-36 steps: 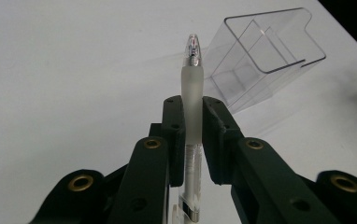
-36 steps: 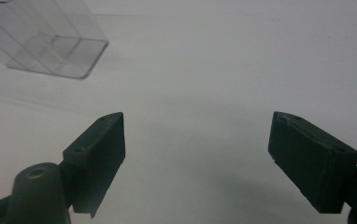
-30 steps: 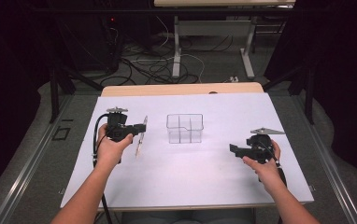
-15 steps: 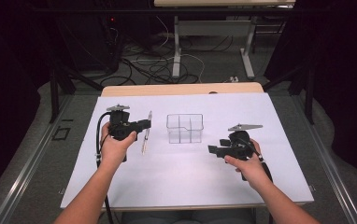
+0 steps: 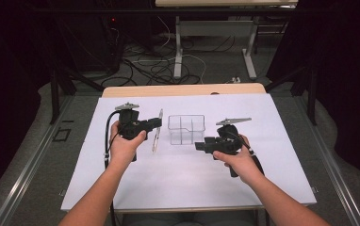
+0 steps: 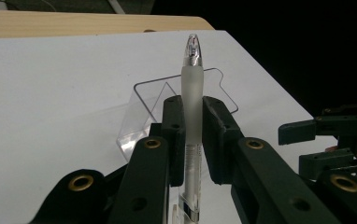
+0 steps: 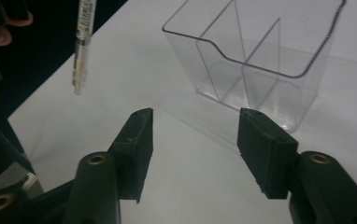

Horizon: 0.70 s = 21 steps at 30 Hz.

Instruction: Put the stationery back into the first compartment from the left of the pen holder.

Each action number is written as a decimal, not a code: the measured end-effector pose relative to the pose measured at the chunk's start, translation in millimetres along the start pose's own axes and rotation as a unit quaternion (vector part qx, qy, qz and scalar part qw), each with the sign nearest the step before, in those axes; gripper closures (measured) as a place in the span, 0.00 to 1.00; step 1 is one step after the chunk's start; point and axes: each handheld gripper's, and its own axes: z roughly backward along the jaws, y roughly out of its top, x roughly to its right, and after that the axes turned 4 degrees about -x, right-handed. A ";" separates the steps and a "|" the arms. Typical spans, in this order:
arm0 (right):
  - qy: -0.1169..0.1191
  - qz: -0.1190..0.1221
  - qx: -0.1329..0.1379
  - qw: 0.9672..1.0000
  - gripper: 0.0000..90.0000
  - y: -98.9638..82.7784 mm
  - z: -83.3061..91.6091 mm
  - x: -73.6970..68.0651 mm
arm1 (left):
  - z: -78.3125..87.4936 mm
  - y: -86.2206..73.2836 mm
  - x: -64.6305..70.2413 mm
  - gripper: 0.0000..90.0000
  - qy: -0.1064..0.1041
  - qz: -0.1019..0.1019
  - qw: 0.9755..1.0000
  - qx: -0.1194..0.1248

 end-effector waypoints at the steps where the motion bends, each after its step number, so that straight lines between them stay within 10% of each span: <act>1: 0.008 -0.004 0.002 1.000 0.54 1.5 -1.9 -1.5 | -0.9 0.5 0.7 0.89 -0.002 -0.002 1.000 0.000; 21: 0.096 -0.047 0.038 0.994 0.63 19.1 -30.3 -22.7 | -26.8 -1.5 23.5 0.89 -0.038 0.002 0.999 0.016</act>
